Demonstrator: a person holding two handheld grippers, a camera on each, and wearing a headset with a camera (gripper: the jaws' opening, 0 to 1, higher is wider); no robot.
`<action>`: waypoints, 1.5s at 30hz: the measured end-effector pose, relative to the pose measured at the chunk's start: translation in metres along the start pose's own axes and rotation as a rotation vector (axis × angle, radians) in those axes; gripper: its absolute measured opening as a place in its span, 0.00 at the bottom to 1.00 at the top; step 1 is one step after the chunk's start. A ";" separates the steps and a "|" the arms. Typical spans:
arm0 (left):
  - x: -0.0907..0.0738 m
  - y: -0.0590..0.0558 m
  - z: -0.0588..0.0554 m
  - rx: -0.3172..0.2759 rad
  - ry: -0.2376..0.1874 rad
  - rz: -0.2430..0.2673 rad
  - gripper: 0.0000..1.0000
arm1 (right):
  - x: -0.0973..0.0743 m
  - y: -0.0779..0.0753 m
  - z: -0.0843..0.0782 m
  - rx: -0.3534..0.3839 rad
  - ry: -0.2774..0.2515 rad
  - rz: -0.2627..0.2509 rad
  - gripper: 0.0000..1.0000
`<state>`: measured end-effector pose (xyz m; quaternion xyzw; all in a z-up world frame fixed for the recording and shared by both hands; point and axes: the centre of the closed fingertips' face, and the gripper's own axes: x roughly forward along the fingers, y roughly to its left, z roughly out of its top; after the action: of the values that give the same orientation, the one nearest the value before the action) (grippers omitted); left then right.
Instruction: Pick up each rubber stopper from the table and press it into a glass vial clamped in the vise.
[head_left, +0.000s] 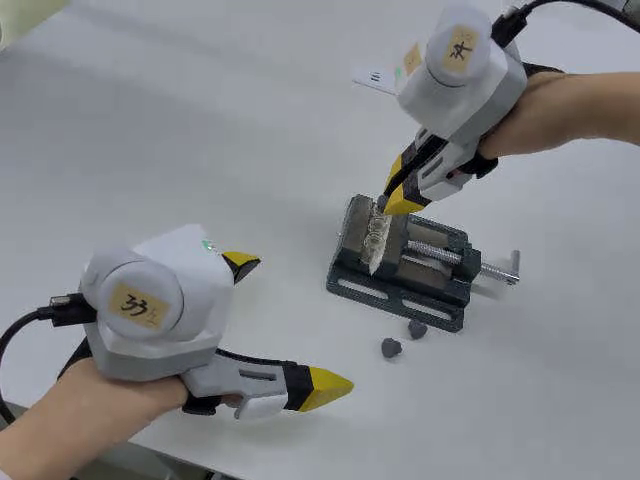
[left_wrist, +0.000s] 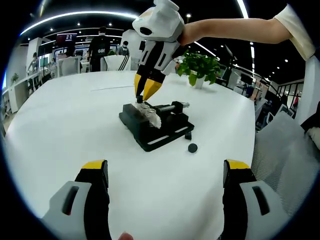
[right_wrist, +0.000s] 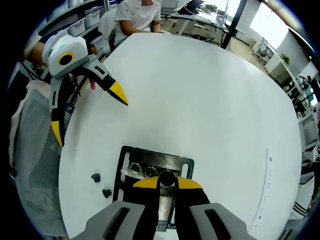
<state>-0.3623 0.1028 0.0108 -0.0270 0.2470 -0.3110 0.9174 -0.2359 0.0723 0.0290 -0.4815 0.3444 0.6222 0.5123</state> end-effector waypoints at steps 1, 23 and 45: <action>0.000 0.000 0.000 0.001 -0.001 0.000 0.95 | 0.000 0.000 0.000 0.004 -0.006 -0.011 0.05; 0.000 -0.002 0.004 0.001 -0.005 -0.003 0.94 | -0.001 -0.003 -0.001 0.126 -0.045 -0.069 0.07; -0.001 0.001 0.006 -0.015 -0.020 0.002 0.93 | -0.013 0.000 0.002 0.082 -0.068 -0.028 0.07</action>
<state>-0.3593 0.1031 0.0167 -0.0366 0.2401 -0.3079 0.9199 -0.2359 0.0701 0.0423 -0.4433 0.3451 0.6166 0.5515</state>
